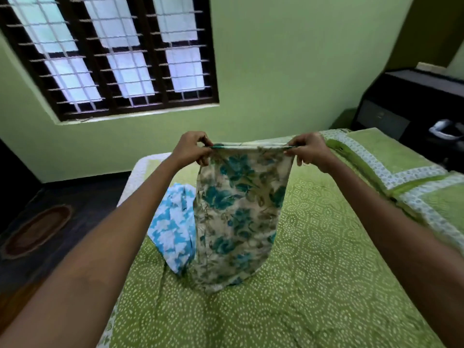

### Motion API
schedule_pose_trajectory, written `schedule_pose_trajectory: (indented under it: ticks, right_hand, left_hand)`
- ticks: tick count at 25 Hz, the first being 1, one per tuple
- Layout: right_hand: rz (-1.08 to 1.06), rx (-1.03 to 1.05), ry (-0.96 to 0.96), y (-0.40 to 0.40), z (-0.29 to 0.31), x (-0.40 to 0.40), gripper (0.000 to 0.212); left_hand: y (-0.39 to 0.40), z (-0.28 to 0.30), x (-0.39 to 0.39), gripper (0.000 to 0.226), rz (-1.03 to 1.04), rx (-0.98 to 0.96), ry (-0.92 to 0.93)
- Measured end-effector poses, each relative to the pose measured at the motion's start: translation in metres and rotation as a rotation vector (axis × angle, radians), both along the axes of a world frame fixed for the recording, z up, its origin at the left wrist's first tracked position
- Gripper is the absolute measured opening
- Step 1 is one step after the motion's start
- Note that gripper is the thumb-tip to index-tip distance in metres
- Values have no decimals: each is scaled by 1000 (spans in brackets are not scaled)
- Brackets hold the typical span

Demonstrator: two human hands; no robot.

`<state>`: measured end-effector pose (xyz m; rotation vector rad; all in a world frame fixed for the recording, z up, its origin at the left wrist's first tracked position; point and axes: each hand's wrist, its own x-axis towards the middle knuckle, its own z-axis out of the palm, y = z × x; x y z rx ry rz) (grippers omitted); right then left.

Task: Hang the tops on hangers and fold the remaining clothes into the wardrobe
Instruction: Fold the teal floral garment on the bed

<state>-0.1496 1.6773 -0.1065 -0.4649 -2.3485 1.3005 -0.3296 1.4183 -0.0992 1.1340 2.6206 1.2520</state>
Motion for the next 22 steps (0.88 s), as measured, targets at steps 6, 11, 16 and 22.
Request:
schedule_pose_trajectory:
  ticks: [6,11,16,22]
  right_hand:
    - [-322,79,142,76,-8,35,14]
    - [-356,-68,5,157,-36,70,19]
    - [-406,-392,-136,245,-77,73,25]
    - [-580,-240,-34,352,-85,22,19]
  left_hand:
    - [115,-4,22,17,-4,182,-45]
    - [220,-30,42,24,-151,103,-366]
    - [315,-78,55,22,-73,-24,-490]
    - [443,-69,40,25,147,50,-220]
